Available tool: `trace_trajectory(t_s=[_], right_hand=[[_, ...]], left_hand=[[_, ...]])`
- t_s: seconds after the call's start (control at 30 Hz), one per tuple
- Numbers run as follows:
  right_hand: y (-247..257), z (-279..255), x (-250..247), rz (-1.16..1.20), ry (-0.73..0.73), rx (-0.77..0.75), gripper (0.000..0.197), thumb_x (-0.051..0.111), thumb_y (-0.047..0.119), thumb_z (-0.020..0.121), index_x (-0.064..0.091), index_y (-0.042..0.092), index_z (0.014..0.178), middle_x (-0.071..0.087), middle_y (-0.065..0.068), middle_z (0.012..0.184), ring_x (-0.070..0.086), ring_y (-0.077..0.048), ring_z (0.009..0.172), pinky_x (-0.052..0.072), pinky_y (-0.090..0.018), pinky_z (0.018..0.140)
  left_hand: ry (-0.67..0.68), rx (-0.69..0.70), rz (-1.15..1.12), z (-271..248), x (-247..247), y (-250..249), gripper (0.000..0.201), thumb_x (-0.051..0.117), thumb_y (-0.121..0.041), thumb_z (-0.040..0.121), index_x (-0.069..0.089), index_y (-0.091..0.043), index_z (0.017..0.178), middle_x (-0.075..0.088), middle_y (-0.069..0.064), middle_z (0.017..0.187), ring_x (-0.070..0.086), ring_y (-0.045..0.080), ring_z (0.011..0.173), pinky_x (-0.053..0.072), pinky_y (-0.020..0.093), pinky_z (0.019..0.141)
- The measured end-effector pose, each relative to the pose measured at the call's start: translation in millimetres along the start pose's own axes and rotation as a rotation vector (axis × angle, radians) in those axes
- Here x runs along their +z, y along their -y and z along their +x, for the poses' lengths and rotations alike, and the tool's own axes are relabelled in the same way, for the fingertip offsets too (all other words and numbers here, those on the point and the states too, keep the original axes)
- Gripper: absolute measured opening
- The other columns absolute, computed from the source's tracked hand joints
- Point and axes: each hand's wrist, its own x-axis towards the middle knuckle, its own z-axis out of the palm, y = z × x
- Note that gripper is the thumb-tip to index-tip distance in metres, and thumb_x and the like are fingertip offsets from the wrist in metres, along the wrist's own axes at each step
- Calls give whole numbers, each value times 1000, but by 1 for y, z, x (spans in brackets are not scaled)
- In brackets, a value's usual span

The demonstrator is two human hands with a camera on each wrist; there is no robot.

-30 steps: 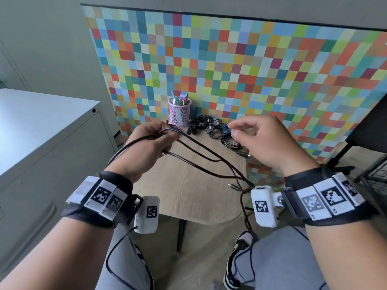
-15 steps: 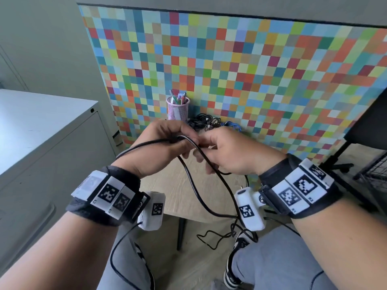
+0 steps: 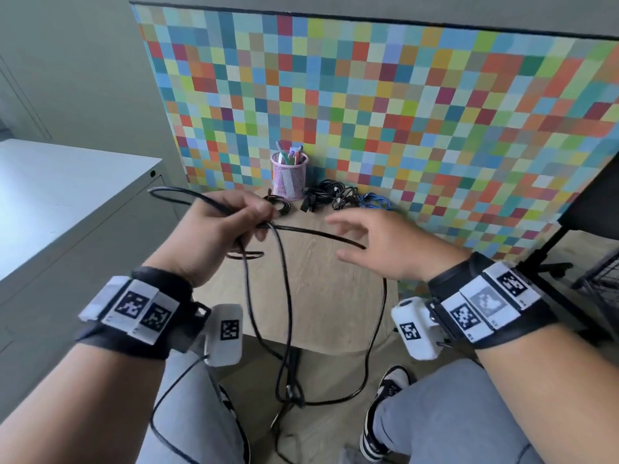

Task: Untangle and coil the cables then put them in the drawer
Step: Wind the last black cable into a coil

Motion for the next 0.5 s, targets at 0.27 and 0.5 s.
trace_trajectory(t_s=[0.27, 0.5], right_hand=[[30, -10, -15, 447, -76, -173, 21, 60, 4, 102, 72, 0, 118, 58, 27, 51, 57, 13, 50, 43, -5, 52], [-60, -13, -11, 54, -280, 252, 19, 62, 24, 104, 78, 28, 96, 75, 11, 100, 68, -14, 105, 46, -27, 83]], left_hand=[[41, 34, 93, 6, 4, 0, 21, 85, -26, 81, 71, -12, 76, 56, -13, 56, 45, 2, 51, 36, 14, 51], [-9, -84, -151, 5, -26, 9, 15, 78, -19, 85, 68, -9, 85, 50, -2, 66, 24, 18, 60, 14, 34, 58]])
